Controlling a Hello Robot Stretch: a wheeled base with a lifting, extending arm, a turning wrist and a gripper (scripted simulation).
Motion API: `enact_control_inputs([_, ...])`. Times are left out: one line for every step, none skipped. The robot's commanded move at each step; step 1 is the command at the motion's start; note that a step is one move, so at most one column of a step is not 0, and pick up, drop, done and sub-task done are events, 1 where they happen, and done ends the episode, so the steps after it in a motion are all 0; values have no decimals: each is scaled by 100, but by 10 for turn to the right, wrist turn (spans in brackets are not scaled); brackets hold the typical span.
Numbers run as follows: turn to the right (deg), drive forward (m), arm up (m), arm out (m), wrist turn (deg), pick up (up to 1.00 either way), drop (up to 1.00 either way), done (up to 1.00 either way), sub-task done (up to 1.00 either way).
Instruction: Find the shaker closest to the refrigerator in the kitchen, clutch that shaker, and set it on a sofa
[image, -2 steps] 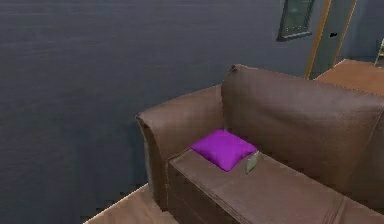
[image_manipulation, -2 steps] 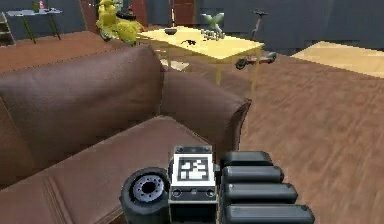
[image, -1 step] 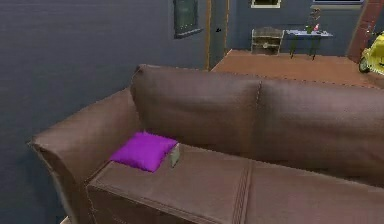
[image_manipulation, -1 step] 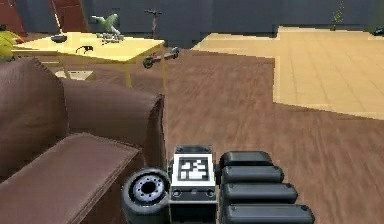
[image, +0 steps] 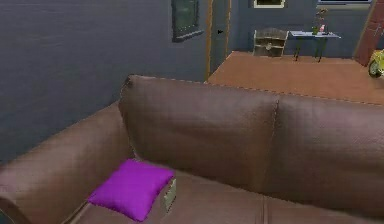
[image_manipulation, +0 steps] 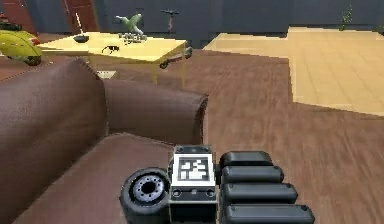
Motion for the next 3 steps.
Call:
enact_control_inputs([-300,0,0,0,0,0,0,0,0])
enact_control_inputs([0,0,0,38,0,0,0,0,0])
enact_control_inputs([0,0,0,0,390,0,0,0,0])
